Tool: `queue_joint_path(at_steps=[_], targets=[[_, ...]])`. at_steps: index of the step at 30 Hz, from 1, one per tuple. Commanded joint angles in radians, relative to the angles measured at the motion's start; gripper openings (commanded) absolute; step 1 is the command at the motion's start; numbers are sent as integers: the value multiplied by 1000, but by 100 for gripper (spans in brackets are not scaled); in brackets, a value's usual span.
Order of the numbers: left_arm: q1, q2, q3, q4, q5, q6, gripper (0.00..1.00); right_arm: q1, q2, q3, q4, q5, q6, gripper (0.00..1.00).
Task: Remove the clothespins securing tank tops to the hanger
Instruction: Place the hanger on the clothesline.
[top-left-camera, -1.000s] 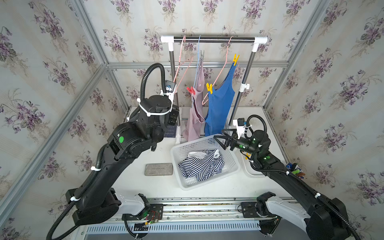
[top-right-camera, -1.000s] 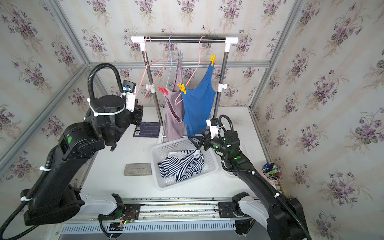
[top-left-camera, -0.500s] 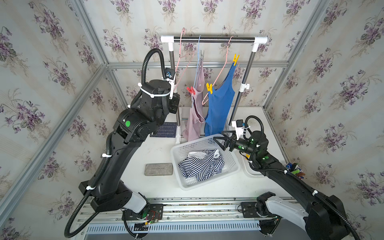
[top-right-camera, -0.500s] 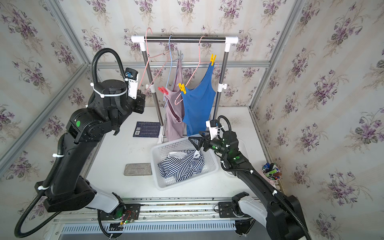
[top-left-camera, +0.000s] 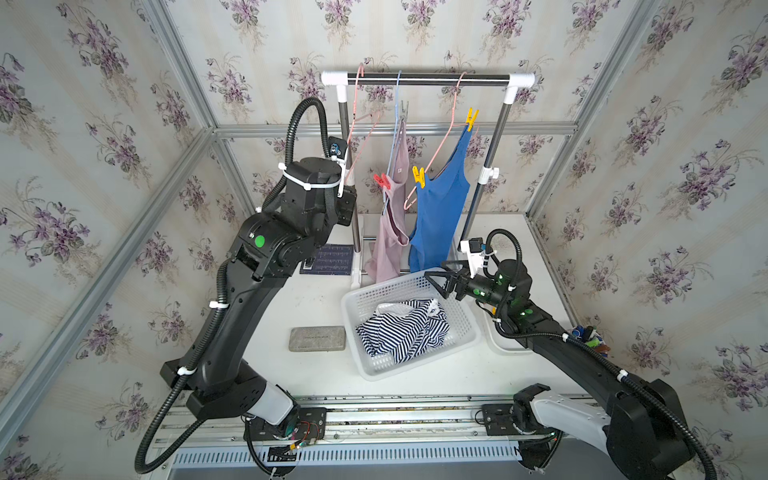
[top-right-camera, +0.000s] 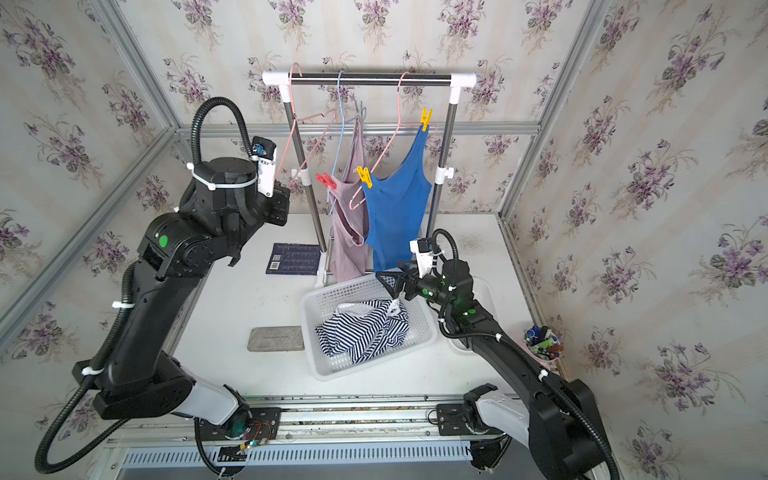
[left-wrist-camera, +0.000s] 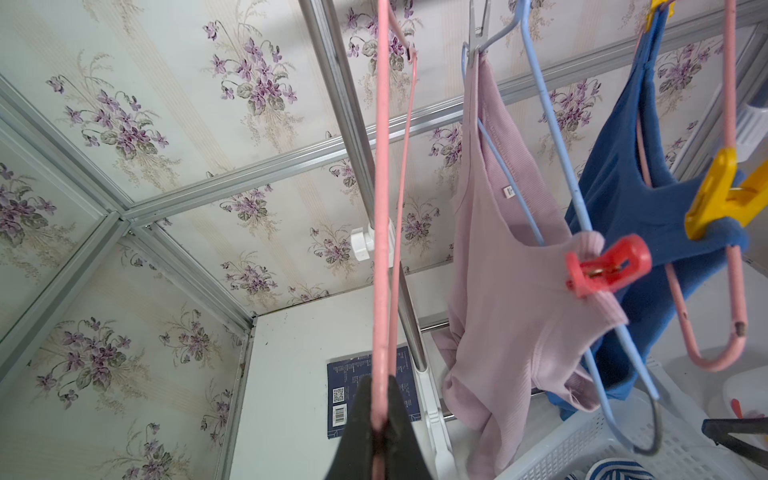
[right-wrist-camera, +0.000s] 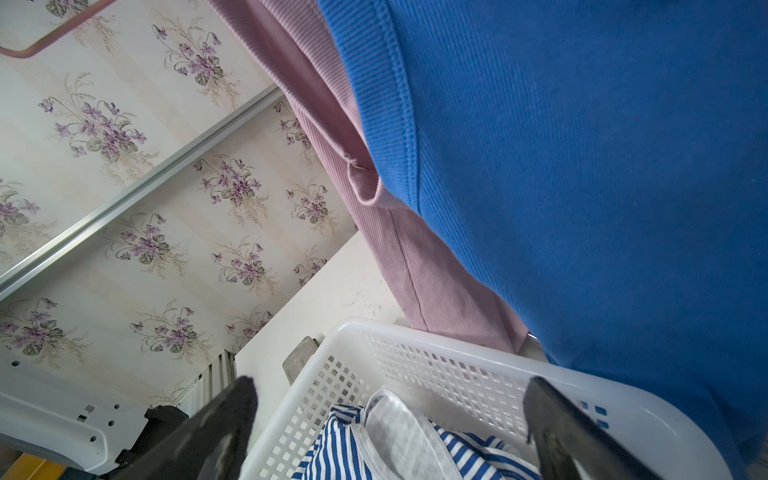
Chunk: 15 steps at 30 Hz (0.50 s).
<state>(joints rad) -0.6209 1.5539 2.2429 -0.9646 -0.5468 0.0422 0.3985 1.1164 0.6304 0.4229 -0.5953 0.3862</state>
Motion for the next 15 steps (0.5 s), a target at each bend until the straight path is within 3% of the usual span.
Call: queue_joint_path(at_steps=[1,9,15], targets=[[16,41,50,11,42,-11,0,0,0,2,39,3,8,100],[118,149,132,11,132,-47,0,0,-7,-8,13,24,-6,100],[138,176,94,13,175,-68,0,0,-26,-15,-14,60,-28,100]])
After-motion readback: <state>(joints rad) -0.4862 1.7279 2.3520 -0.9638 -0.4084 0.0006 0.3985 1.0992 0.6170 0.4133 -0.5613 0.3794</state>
